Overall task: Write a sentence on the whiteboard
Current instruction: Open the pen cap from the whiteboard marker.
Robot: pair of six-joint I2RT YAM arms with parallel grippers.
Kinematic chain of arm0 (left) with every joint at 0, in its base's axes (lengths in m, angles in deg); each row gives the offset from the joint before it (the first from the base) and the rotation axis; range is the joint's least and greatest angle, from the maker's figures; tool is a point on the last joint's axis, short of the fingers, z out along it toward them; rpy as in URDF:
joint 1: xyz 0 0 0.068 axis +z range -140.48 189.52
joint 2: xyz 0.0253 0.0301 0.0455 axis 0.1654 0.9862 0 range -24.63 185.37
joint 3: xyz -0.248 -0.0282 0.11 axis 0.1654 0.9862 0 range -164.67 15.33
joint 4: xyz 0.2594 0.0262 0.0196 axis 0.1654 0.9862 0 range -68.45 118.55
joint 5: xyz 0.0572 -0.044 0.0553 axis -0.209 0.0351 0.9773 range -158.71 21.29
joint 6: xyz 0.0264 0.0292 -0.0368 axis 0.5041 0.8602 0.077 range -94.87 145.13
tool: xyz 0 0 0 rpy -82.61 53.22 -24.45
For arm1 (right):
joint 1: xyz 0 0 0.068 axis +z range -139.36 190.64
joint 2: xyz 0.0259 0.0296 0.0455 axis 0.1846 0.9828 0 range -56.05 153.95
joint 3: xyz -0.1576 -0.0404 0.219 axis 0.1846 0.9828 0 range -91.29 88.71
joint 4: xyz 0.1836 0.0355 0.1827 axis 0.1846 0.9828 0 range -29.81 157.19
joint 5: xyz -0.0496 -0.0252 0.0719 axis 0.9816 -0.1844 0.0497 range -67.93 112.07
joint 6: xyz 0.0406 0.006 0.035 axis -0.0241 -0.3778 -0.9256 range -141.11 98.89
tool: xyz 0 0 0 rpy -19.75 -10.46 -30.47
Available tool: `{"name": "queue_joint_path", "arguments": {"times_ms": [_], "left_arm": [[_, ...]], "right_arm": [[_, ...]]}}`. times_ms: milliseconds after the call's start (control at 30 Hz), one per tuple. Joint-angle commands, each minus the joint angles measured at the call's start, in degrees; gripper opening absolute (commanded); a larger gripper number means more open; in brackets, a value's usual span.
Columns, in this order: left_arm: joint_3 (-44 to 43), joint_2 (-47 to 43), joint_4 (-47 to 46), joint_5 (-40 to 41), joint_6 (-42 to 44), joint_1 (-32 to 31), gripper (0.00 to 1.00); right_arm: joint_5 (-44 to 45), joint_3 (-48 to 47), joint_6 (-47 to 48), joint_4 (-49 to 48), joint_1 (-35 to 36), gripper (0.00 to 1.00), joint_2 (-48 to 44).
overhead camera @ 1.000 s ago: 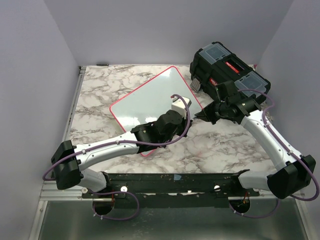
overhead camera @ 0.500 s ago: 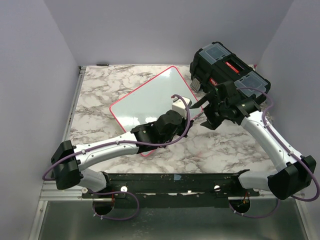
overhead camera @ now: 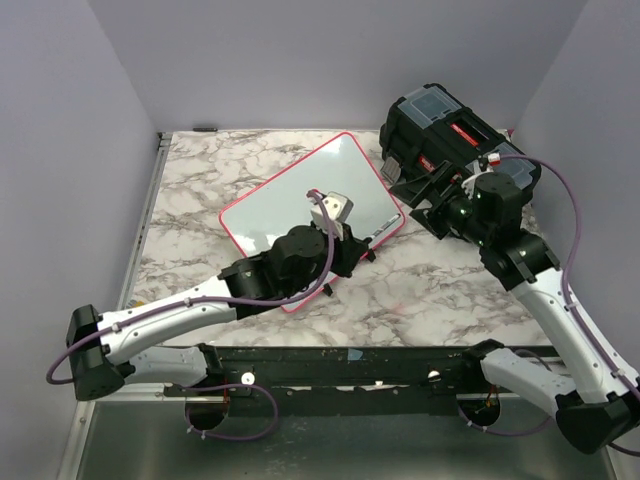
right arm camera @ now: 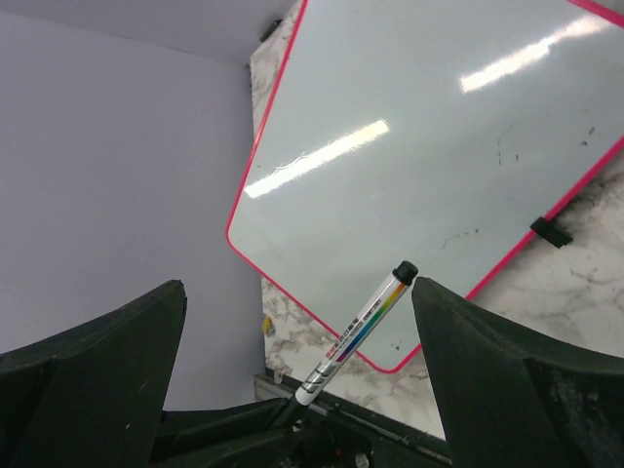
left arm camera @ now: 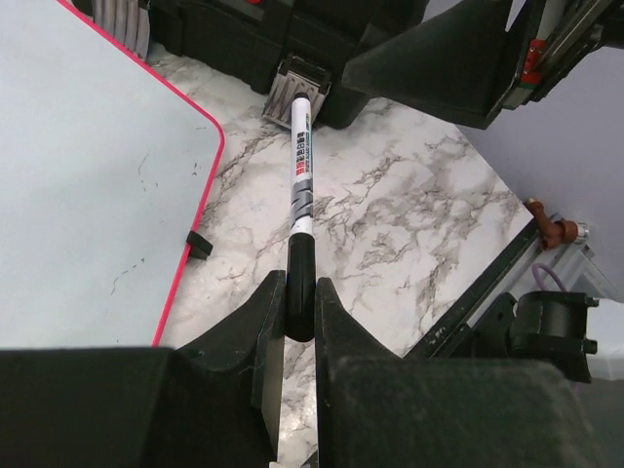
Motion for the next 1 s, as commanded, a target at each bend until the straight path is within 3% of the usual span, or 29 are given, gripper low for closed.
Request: {"name": "queue_joint_path", "arguments": {"times_ms": [0,300,467,633,967], "left_arm": [[2.53,-5.98,0.94,-4.03,0.01,0.88,0.0],[6.72,-16.59,0.48,-11.8,-0.67,3.18,0.0],[10.16,-20.42,-3.81,-27.54,-3.55,8.76,0.0],[12.46,-22.65,-8.26,-36.98,-6.82,12.75,0.0],[9.99,-25.01,-6.07,-44.82,-6.43,14.43,0.0]], "right_arm": [[-3.25,4.96,8.96,-14.12,0.2,1.0,-3.58],[-11.62,5.74,16.9,-17.92,0.2,1.0,-5.59],[-20.94,9.65,15.75,-26.7,0.16,1.0,-8.01],[-30.64,13.68,14.01,-35.99,0.2,1.0,-10.0],[-47.27,14.32,12.29,-44.44,0.2,0.92,-6.86]]}}
